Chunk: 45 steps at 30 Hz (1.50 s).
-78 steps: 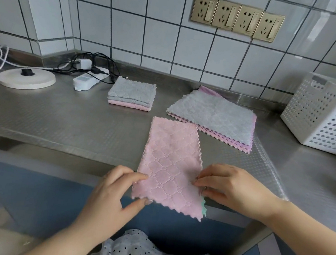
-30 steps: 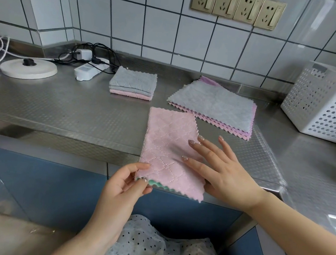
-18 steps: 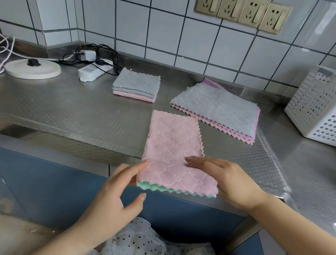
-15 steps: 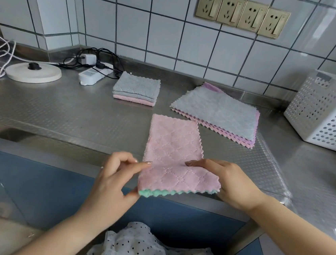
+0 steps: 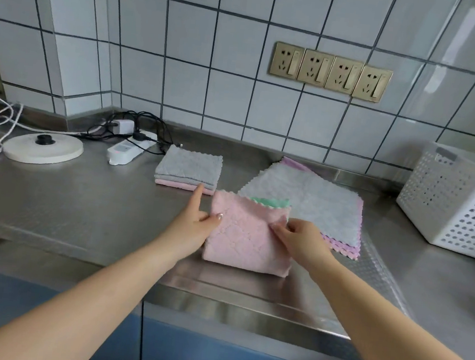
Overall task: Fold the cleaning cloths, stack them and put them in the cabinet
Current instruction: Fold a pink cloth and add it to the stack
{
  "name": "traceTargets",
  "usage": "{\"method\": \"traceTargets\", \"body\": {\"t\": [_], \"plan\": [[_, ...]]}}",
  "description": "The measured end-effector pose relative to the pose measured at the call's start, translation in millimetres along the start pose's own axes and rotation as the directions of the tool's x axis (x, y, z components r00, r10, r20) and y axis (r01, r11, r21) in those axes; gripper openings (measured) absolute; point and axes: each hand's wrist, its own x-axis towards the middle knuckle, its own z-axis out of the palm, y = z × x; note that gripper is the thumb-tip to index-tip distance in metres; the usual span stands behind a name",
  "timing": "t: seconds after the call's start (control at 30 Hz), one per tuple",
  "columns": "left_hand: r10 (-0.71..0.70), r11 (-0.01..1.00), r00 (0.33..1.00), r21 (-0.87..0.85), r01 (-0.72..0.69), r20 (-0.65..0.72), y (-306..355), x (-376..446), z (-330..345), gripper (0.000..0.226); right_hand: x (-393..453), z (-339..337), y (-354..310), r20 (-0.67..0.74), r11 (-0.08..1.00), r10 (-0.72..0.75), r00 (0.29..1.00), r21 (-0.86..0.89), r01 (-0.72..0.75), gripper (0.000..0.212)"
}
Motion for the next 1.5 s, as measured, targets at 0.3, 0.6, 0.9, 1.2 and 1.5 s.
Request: {"method": "traceTargets", "body": {"t": [0.3,0.6,0.9,1.2,1.5], "plan": [[-0.036,0.967,0.991,0.253,0.003,0.128,-3.7,11.4,1.8,0.050,6.5,5.4,6.3,0.079,0.994,-0.030,0.996,-0.101,0.037,0.058],[-0.007,0.892,0.994,0.450,-0.041,0.105,1.5,24.5,5.3,0.054,22.5,18.6,11.2,-0.012,0.940,-0.251,0.968,-0.241,0.241,0.034],[-0.062,0.738,0.990,0.673,-0.042,0.130,2.5,33.3,7.2,0.056,33.8,23.8,11.2,0.072,0.936,-0.149,0.986,-0.310,0.164,0.037],[0.272,0.563,0.948,0.772,-0.296,0.165,12.1,34.6,28.3,0.049,24.0,30.0,-19.8,0.023,0.859,-0.287,0.958,-0.436,0.268,0.043],[-0.029,0.540,0.974,0.823,-0.174,0.224,-13.2,45.2,35.6,0.053,15.4,58.3,-2.4,0.233,0.836,-0.200,0.951,-0.465,0.290,0.064]]}}
